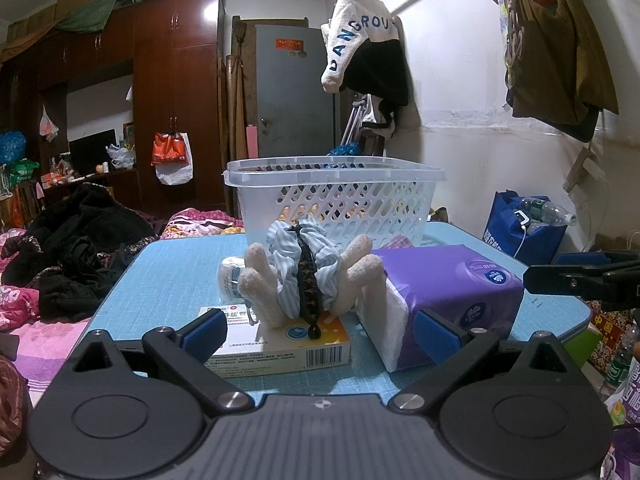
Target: Organize objects
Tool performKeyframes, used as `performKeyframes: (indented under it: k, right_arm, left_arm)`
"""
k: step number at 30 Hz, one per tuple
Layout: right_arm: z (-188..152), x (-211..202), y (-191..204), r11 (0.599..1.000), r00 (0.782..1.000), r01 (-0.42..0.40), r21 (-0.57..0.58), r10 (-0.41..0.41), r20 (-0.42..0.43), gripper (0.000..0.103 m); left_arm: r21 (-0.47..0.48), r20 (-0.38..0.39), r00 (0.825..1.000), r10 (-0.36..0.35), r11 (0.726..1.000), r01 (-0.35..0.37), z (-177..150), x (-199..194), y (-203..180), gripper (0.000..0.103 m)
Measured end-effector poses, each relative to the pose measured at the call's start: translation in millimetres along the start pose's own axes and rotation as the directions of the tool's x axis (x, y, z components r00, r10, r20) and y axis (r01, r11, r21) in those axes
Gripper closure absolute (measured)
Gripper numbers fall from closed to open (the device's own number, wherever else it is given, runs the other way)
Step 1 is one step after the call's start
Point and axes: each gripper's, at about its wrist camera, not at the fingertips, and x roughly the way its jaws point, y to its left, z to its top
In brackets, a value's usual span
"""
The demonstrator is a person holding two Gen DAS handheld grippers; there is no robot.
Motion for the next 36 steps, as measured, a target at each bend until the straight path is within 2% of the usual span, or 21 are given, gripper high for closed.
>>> performKeyframes:
  k: [13,17,20,23,26,30,34,36]
  right_arm:
    - [0,0,-1,1.0,1.0,-0.004,0.003,0.004,0.004,0.0]
    - [0,-2,0,1.0,1.0,0.002,-0.001,-0.002,0.021,0.0]
    - [-1,-2,0,1.0,0.999,-0.001,-0.001,0.002,0.033,0.0]
    - [-2,-5,-2,1.0,0.995,-0.014,-0.007,0.015,0.098,0.0]
    - [-6,-4,-3,0.999,0.977,0.031,-0.021,-0.026,0.214,0.0]
    - [-8,7,-10,1.0,0.984,0.016,-0.025,-0.011,0.178,0.0]
    - [-10,10,-25,0.997,0.992,-0.055,0.051,0.049,0.119,0.0]
    - [-14,6,-29,0.995,0.989,-0.081,0.052,0.074,0.127,0.0]
  left_arm:
    - [-0.001,0.001,1.0,0.009,1.0,-0.009,-1,1,-2,0.002]
    - [0.017,0.024,1.0,0.019,1.0,-0.019,-2,-2,-5,0.002]
    - [0.008,0.035,0.999,-0.007,1.0,0.007,-1,-4,-5,0.002]
    - [-0.015,0.047,0.998,-0.037,0.999,0.038,0,-2,0,0.002]
    - [-0.001,0.1,0.995,-0.029,1.0,0.03,5,1,3,0.0]
    - [0.02,0.093,0.992,-0.085,0.996,0.084,6,12,7,0.0]
    - [0.049,0.14,0.968,-0.21,0.978,0.205,-4,11,6,0.002]
    - [0.071,0.15,0.961,-0.233,0.972,0.224,-7,10,0,0.002]
